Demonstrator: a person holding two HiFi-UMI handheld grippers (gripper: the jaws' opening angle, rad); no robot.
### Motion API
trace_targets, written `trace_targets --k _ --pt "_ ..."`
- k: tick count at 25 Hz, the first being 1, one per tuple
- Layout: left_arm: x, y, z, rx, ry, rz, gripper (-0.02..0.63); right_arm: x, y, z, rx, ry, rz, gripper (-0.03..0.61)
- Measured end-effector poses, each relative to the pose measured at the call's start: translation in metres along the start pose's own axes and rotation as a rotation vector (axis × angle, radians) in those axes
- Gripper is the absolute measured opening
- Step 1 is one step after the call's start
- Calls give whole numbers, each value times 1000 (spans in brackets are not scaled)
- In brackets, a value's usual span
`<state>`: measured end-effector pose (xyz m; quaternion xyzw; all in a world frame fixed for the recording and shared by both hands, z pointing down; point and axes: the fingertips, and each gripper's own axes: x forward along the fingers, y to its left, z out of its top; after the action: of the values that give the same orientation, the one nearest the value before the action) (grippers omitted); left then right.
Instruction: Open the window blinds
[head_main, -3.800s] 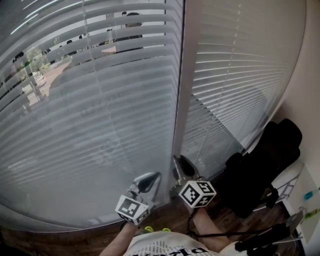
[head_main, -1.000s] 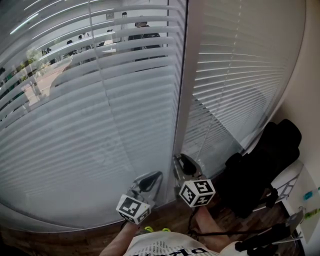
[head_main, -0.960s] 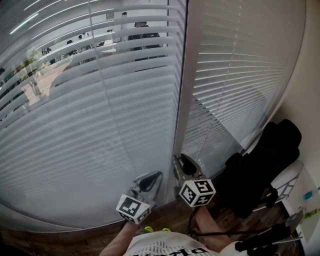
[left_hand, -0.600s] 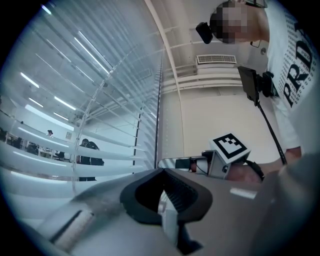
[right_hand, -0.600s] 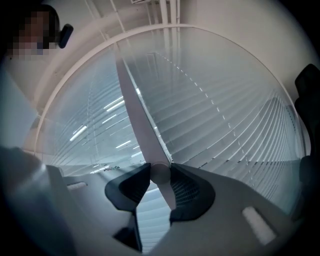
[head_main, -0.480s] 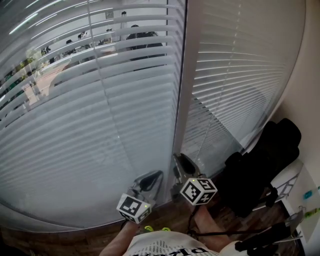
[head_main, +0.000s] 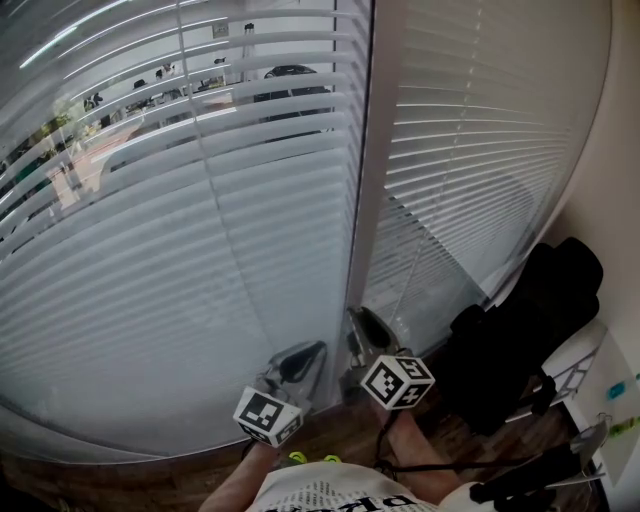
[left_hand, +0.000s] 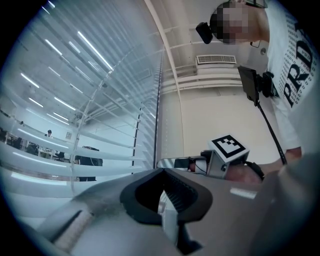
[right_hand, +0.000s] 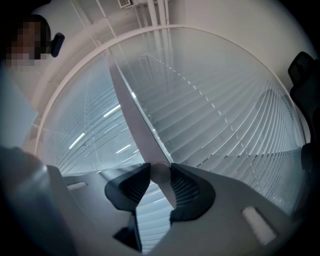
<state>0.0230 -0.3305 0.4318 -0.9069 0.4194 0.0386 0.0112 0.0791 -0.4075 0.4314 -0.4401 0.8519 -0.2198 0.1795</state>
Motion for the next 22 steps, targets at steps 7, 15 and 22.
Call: trace_targets --k 7,15,22 --pt "-3 2 -1 0 -3 2 -8 -5 7 2 -395 65 1 141" --pt "3 -3 -1 -4 -5 -8 -8 -4 17 -4 -969 164 -15 161" --pt "3 -5 -2 -2 -6 -9 -8 1 24 -10 -1253 161 -51 137"
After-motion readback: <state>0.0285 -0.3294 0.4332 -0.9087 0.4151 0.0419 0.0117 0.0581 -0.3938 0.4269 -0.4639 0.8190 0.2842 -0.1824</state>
